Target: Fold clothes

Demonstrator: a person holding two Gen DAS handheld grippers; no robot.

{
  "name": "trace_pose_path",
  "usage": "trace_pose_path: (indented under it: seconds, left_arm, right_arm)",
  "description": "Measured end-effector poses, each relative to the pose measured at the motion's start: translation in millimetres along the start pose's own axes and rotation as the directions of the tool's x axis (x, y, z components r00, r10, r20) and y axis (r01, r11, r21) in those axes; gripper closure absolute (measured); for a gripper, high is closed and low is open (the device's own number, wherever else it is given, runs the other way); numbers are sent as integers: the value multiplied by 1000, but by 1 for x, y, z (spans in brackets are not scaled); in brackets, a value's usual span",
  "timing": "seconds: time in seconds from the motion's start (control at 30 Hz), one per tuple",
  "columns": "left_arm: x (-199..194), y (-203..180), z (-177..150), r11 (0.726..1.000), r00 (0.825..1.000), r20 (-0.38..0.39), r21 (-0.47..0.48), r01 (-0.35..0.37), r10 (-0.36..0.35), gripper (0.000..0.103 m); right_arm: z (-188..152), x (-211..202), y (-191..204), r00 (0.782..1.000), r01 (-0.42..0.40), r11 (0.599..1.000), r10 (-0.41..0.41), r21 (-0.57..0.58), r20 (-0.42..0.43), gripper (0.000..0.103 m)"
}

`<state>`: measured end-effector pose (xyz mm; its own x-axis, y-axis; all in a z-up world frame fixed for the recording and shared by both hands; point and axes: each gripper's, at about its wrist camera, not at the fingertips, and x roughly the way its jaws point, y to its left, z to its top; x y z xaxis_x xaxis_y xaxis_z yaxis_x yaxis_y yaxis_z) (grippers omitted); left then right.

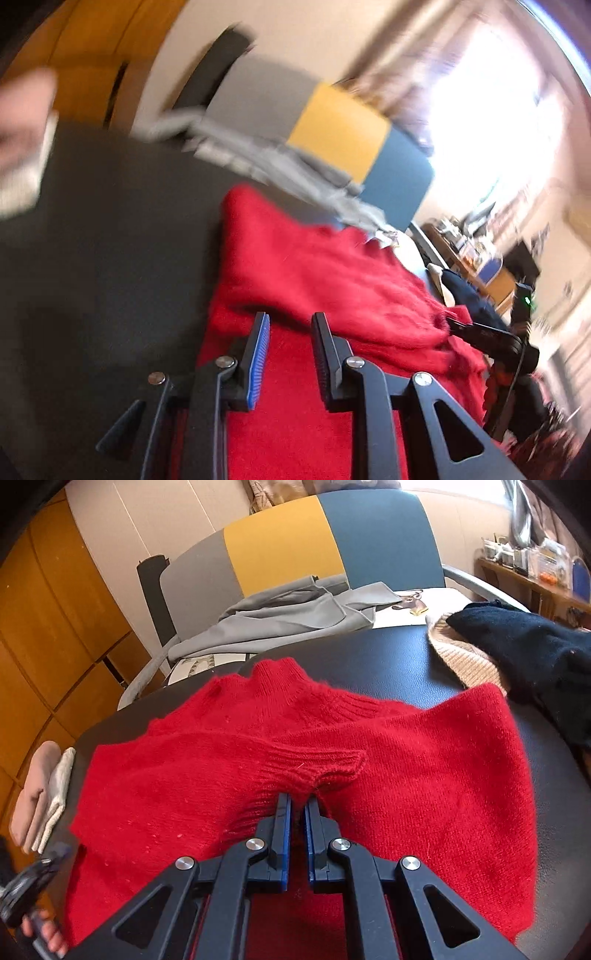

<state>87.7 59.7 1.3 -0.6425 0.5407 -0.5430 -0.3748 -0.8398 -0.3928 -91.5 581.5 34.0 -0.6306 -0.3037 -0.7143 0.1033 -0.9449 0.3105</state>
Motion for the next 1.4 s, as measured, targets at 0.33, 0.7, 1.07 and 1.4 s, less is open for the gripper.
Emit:
trace_pose_path:
  seconds: [0.33,0.7,1.07,1.4]
  left_arm:
    - [108,17,42,946,926,-192,64,-318,324,74]
    - [73,83,37,951,972,-144,-221,-215,187,95]
    - [47,48,45,955,962,-6,-116,-271,273,88]
    - [143,-15,41,907,930,-162,329,-265,330,85]
  right_arm:
    - [-14,-1,1,997,43,999,-41,-20,61,95]
    - [5,-23,28,994,-36,997,42,-66,100,95]
    - [-12,8,0,997,-70,998,70,1,27,94]
    - [3,-35,45,978,167,973,-143,-160,150,69]
